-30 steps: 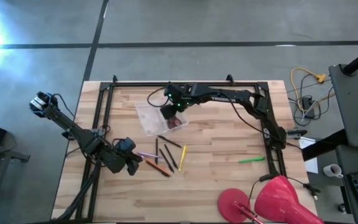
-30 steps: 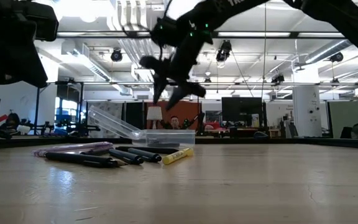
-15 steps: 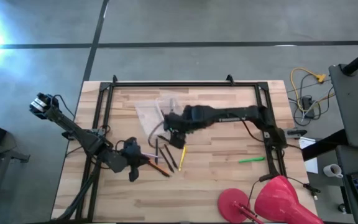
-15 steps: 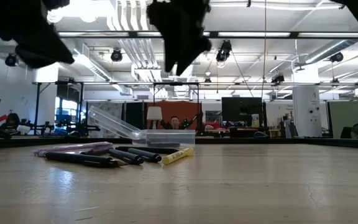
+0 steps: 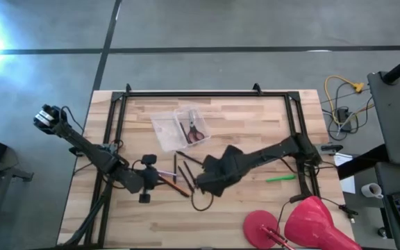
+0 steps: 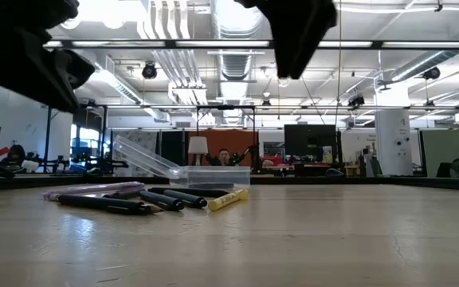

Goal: Pick & place school supplies into a supply box
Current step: Put the violet pen into the transparent supply box

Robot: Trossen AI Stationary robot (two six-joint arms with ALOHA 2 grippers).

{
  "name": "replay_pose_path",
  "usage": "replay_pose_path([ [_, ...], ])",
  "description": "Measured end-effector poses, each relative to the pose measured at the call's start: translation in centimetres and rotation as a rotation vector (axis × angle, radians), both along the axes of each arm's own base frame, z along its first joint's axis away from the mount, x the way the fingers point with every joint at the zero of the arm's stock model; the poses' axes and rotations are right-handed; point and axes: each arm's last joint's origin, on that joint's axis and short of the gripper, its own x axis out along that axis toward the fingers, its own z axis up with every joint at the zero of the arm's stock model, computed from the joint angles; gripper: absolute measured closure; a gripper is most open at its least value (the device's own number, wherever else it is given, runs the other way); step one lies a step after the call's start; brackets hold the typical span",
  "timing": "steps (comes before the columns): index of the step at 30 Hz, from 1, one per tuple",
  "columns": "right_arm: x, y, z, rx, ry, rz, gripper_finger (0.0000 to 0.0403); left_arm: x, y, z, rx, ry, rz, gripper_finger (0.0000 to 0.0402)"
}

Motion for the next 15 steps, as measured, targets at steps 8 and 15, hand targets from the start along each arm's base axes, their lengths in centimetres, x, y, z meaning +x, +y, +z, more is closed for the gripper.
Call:
replay_pose_path([
  [8, -2.6, 3.2, -0.3, -0.043, -0.066, -0.257, 0.0183, 2.3, 0.0, -1.5, 0.076, 0.166, 0.082, 0.0322],
  [15, -6.0, 6.8, 0.3, -0.039, -0.186, -0.39, 0.0183, 4.3, -0.2, -1.0, 0.2, 0.205, 0.02, 0.0234],
])
